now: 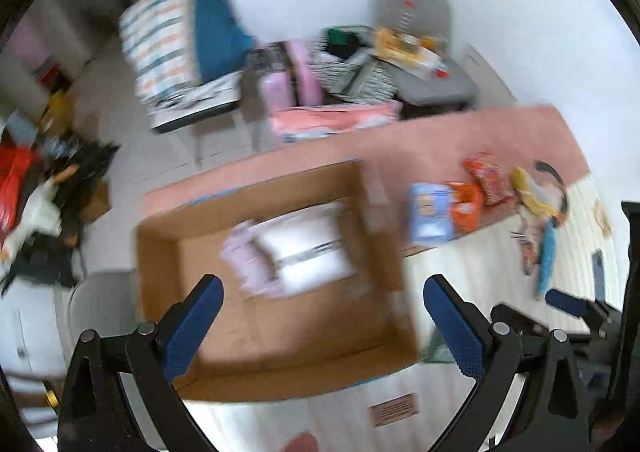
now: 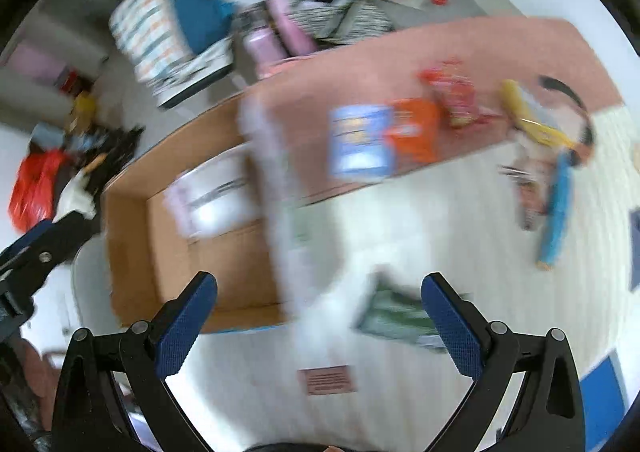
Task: Organize soft objects
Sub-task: 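Grasp the blue tissue pack with the left tool while the right tool grasps the red snack bag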
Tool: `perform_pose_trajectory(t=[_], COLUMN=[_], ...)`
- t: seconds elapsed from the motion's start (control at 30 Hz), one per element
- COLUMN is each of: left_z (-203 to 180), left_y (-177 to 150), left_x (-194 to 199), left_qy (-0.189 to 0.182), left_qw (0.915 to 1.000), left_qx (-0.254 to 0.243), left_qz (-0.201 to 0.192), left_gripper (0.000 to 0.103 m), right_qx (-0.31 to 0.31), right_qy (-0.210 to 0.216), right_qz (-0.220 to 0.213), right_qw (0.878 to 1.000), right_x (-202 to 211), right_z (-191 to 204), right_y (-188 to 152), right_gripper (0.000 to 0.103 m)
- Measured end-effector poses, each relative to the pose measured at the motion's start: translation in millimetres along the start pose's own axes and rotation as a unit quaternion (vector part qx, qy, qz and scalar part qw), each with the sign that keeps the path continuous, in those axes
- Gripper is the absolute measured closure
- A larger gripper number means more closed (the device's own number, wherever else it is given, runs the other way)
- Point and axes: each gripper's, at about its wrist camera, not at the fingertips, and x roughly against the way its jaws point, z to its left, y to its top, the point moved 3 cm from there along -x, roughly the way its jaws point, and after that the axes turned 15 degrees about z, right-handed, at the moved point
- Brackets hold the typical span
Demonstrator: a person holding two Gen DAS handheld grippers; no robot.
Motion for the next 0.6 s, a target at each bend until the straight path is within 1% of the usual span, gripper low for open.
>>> perform_pose_trajectory(t=[0.03,0.1,0.13,0.17,0.2,0.23,0.27,0.33,0.37,0.4,0.43,0.47,0.5,0.53,0.57,0.6], left_z=[-18.1,-47.4,-69.0,-84.4,-96.7,-107.2,-114.6,-127.1,-129.8,-133.0,-136.8,-137.1,-136.2,-134.2,-132.2,-131.0], left_y=[13.7,38.8,57.6,70.7,82.8,92.6,101.3,119.7,125.8,132.6,135.2,140.2,142.0,145.2,146.8,148.3], left_x=[-6.7,-23.9,-41.9,-57.8,-74.1,-88.6,-104.9,-141.8,-157.5,-176.3,-186.2,-205.2,-213.4,-228.2,-237.2,-244.6], left_qy=[0.002,0.006,0.009,0.007,0.009,0.01,0.01,0.01,0.017,0.023,0.027,0.035,0.039,0.048,0.054,0.058], left_qw=[0.9999,0.9989,0.9971,0.9952,0.9933,0.9913,0.9891,0.9837,0.9808,0.9771,0.9745,0.9696,0.9679,0.9645,0.9619,0.9602], left_qx=[-0.011,-0.033,-0.049,-0.06,-0.063,-0.064,-0.063,-0.054,-0.053,-0.052,-0.053,-0.05,-0.047,-0.041,-0.037,-0.033], left_qz=[0.008,0.032,0.057,0.078,0.097,0.114,0.133,0.171,0.187,0.205,0.216,0.237,0.244,0.257,0.265,0.271], left_gripper=[0.0,0.001,0.0,0.0,0.0,0.0,0.001,0.001,0.001,0.001,0.001,0.001,0.001,0.001,0.001,0.001], right_qx=[-0.011,-0.041,-0.046,-0.049,-0.054,-0.056,-0.053,-0.047,-0.043,-0.032,-0.024,-0.017,-0.012,-0.009,-0.005,0.0], right_qy=[-0.003,-0.023,-0.035,-0.041,-0.05,-0.05,-0.049,-0.045,-0.044,-0.036,-0.038,-0.041,-0.039,-0.037,-0.037,-0.033], right_qz=[-0.003,-0.009,-0.006,-0.003,0.004,0.01,0.018,0.036,0.042,0.053,0.062,0.071,0.077,0.083,0.091,0.102], right_qw=[1.0,0.999,0.998,0.998,0.997,0.997,0.997,0.997,0.997,0.997,0.997,0.996,0.996,0.996,0.995,0.994], right_x=[3.0,8.9,9.3,8.9,6.5,4.1,-1.5,-14.6,-19.8,-30.9,-39.1,-47.5,-54.8,-61.1,-69.5,-79.7], right_z=[-15.5,-64.1,-86.8,-99.2,-118.1,-130.1,-143.5,-156.3,-158.3,-159.4,-156.2,-154.9,-153.3,-150.4,-147.6,-144.8], right_y=[8.1,40.8,61.3,73.7,94.7,110.2,133.8,167.7,176.2,193.3,202.9,211.9,218.4,223.4,228.9,234.1], right_gripper=[0.0,0.0,0.0,0.0,0.0,0.0,0.0,0.0,0.002,0.003,0.004,0.007,0.014,0.018,0.025,0.028])
